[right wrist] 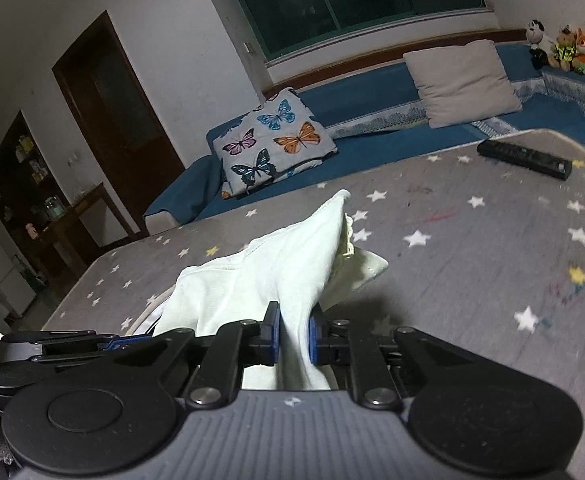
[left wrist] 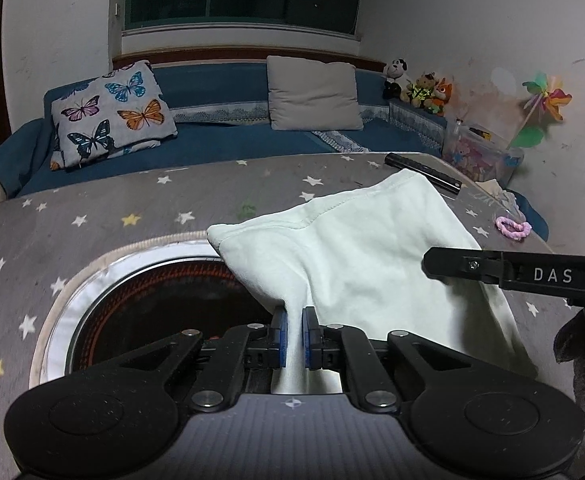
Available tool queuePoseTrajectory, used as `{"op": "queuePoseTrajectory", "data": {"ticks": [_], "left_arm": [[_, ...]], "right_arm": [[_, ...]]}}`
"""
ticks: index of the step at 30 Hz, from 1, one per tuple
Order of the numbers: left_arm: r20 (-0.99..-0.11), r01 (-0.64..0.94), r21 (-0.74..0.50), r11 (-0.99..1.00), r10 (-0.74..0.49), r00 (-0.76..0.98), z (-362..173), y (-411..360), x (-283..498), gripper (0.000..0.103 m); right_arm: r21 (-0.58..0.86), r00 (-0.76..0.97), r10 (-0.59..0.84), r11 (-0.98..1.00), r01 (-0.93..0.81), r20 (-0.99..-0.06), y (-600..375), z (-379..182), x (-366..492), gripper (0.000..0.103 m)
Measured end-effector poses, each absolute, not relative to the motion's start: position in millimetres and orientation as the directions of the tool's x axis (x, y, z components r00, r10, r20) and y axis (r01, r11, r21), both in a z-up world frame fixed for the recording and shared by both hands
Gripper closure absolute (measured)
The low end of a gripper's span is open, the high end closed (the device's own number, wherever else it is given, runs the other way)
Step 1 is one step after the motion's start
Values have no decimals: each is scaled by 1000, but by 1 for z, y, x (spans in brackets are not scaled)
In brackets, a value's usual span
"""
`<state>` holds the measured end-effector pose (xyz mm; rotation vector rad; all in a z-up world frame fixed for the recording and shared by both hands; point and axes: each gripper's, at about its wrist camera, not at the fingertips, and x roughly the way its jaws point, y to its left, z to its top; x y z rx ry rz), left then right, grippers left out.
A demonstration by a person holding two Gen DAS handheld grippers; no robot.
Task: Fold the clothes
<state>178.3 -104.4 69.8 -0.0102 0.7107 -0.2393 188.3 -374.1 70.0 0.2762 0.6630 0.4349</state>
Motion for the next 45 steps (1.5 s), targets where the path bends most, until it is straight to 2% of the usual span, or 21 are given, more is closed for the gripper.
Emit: {"op": "queuePoseTrajectory", "data": {"ticks": [16,23,25,27,29,31,33,36,45], "left_arm": [[-710,210,-87,974,-208,673,38,-124,229,94],[-718,211,-56,976,-186,670,32,-125,225,91],[-717,214,-48,976,-183,672,33,-125,222,88],[-714,221,-42,974,-185,675,35,-125,218,76],[-711,231,-37,972,-188,678,38,-127,213,71],[-706,243,-34,969,-195,681,40,-128,209,71],[-703,252,-31,967,-200,683,42,-130,204,66],[-701,261,-25,965,-203,683,43,-132,198,65],[-709,288,-8,958,-209,674,41,-137,179,53]], "right_arm": [[316,687,398,915,-251,-608,-382,48,232,90],[267,686,356,934,-237,-635,-382,37,234,84],[244,695,344,939,-242,-631,-381,40,230,84],[231,700,343,939,-254,-626,-379,43,224,84],[222,704,343,939,-262,-621,-378,46,219,82],[220,706,350,937,-273,-616,-376,49,212,82],[220,707,356,934,-281,-611,-375,51,206,82],[217,710,358,933,-286,-606,-375,53,198,77],[225,727,337,942,-251,-599,-382,56,181,77]]}}
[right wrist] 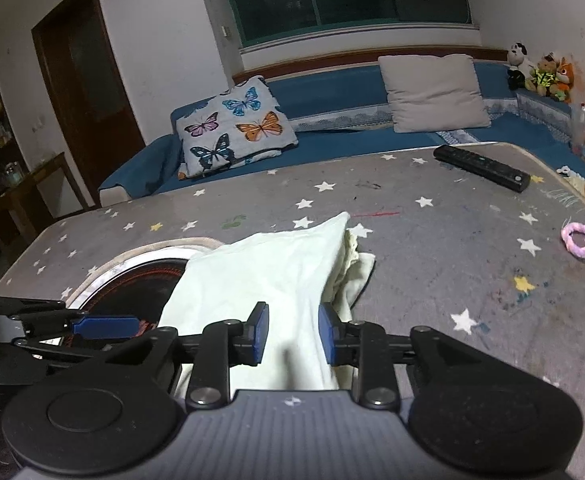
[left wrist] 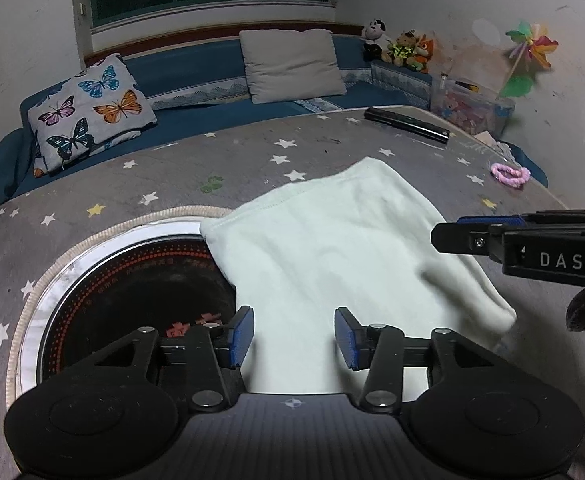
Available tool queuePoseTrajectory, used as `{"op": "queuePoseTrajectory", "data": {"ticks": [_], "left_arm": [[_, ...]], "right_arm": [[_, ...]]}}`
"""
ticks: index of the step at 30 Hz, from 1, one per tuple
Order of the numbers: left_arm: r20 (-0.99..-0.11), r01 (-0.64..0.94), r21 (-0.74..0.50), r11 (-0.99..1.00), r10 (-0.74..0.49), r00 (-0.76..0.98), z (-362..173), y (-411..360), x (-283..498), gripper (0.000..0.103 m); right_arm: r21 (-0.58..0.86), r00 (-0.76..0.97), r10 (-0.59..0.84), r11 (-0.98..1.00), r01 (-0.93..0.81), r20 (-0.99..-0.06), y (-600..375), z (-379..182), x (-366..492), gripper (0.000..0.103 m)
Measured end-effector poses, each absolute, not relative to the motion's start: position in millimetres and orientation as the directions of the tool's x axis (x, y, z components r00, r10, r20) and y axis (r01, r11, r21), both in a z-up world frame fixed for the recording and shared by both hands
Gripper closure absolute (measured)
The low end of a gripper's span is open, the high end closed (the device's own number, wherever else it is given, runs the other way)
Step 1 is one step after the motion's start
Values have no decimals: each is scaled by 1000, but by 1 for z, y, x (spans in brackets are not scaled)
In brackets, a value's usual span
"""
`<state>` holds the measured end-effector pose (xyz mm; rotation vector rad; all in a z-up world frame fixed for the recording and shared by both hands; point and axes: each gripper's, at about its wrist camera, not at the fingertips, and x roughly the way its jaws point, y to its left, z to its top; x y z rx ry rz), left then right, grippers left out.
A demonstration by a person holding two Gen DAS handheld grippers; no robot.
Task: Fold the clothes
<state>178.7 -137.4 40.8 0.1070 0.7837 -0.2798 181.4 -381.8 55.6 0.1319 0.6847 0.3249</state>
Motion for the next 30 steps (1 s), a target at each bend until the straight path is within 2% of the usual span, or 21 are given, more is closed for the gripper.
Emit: {"op": "queuePoseTrajectory", "data": {"ticks": [10,19,22,25,28,30], "left_arm": [[-713,304,13,953,-204,671,40,-139,159,46],[-707,311,46,949,-189,681,39,-139,141,33],[-708,306,48,951,-183,682,38,-135,137,30],[-710,298,54,953,-173,683,36,-131,132,23],[-709,293,62,954,-165,686,34,-127,127,19],[-708,291,64,955,-162,687,33,-124,123,14]], "right_arm": [[244,707,356,934,-260,-611,-385,46,158,76],[257,695,327,944,-208,-641,-394,30,144,76],[248,703,312,949,-196,-639,-395,31,139,58],[207,719,276,961,-185,-638,-395,32,132,57],[191,721,259,966,-176,-643,-394,30,129,48],[184,721,249,968,-169,-646,-395,29,128,47]]}}
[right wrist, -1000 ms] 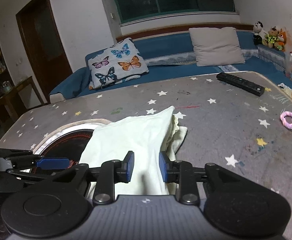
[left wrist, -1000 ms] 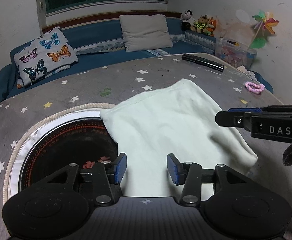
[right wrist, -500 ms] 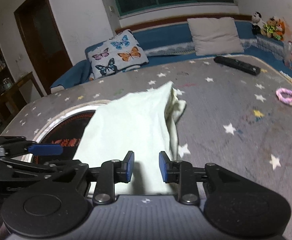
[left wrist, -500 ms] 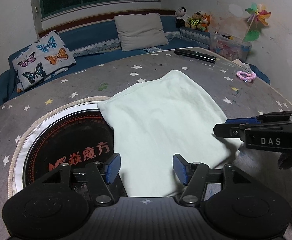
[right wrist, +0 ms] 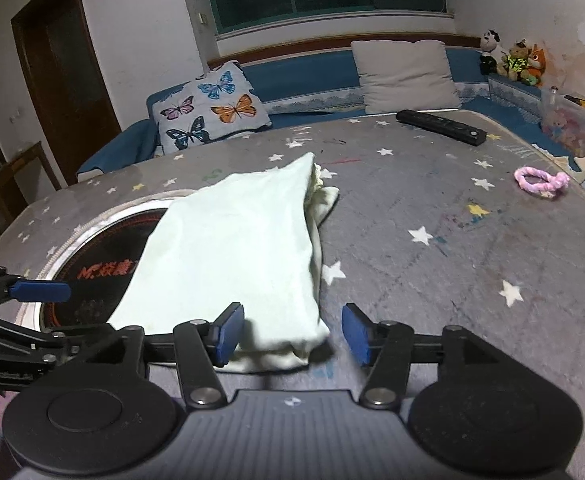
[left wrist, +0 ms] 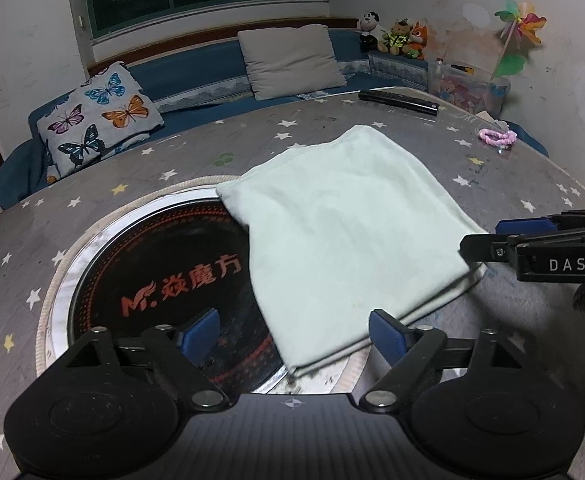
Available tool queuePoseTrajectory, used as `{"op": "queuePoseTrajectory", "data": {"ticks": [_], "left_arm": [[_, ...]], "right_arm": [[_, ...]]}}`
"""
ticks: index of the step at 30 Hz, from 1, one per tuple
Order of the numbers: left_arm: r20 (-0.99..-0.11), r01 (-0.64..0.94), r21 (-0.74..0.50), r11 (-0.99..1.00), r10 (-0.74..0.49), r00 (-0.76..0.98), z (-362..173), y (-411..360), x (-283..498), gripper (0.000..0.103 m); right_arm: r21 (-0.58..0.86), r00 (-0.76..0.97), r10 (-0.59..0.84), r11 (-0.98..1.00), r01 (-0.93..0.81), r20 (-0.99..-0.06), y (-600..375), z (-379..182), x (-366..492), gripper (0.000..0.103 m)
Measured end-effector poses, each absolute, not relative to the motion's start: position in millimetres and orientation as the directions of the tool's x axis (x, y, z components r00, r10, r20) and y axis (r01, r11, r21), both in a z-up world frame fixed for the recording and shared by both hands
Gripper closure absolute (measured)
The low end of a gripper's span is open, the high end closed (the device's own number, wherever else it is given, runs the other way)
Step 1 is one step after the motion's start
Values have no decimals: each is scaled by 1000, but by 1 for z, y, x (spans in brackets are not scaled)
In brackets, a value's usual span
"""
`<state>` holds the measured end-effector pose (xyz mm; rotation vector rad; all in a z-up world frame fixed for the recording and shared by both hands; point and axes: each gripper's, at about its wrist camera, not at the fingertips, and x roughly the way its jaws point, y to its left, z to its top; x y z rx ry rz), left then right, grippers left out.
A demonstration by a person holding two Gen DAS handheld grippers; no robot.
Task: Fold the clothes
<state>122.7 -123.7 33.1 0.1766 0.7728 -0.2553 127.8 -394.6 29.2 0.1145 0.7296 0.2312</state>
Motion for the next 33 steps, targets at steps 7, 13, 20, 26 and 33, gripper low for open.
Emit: {"op": "queuePoseTrajectory", "data": {"ticks": [7,13,20,26,33], "left_arm": [[-704,279,71,958,-150,694,30,-119,112,6],[-703,271,73,960,-143,697,28,-119,104,1],[-697,263,69,962,-142,703,29,-119,96,0],[-707,246,64,967,-130,696,25,-115,93,0],[-710,227,62,972,-117,695,22,-110,87,0]], "right_arm": [[149,724,207,978,-144,-658,-393,24,116,27],[108,730,188,982,-155,-657,-385,26,104,22],[94,723,183,982,-161,-666,-376,26,93,18],[81,718,175,983,-164,-673,-370,25,87,17],[69,709,167,984,-164,-685,-366,23,82,16]]}}
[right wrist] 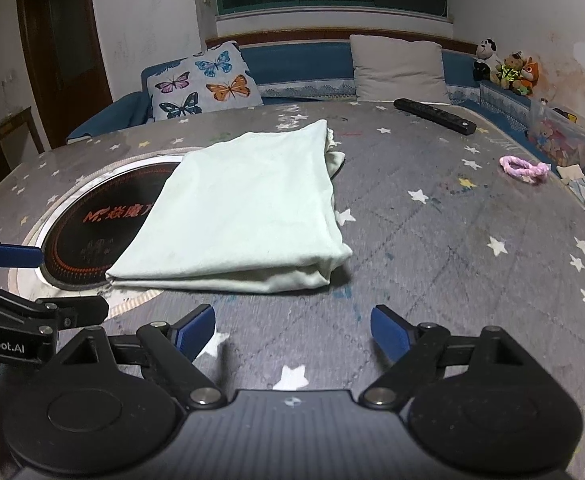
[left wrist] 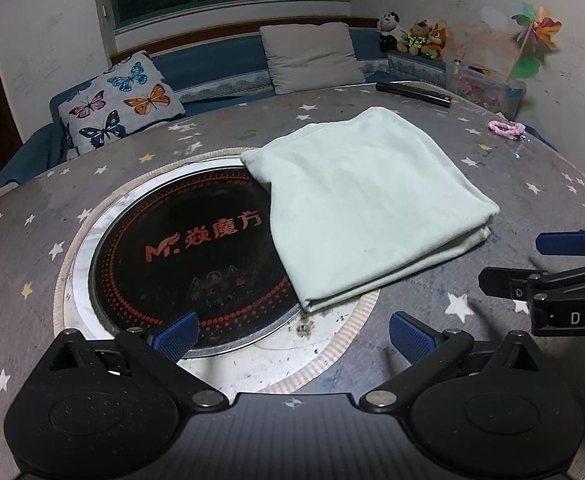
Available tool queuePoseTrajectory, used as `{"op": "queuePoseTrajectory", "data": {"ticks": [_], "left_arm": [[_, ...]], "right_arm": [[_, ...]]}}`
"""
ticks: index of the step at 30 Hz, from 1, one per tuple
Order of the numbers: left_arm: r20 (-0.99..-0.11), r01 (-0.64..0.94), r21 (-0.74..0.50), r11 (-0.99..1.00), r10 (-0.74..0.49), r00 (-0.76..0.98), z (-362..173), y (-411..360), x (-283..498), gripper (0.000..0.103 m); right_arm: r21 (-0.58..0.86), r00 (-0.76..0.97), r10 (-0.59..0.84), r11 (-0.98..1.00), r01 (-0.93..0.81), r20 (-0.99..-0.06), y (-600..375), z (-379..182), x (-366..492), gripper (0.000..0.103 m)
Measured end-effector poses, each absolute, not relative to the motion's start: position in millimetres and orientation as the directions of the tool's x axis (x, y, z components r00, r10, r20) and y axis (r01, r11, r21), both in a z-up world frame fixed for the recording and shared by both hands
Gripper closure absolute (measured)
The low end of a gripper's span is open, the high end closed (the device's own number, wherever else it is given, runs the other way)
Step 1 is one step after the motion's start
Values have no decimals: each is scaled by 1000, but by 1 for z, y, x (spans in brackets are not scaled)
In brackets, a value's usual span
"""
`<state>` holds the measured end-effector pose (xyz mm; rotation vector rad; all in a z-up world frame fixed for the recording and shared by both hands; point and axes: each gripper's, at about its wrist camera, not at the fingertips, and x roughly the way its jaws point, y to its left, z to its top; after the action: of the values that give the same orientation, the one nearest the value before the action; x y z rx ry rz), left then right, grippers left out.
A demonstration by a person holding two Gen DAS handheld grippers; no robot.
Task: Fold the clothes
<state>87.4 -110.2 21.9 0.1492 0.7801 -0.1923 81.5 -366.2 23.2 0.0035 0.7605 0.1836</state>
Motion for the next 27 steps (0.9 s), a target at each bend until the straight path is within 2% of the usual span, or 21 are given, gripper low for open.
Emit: {"op": "queuePoseTrajectory", "data": {"ticks": [27], "left_arm": [[-712,210,80,974,-91,696,16,-108,71,0]], "right_arm": [[78,702,168,984,-159,-692,-359,19,68,11]]}}
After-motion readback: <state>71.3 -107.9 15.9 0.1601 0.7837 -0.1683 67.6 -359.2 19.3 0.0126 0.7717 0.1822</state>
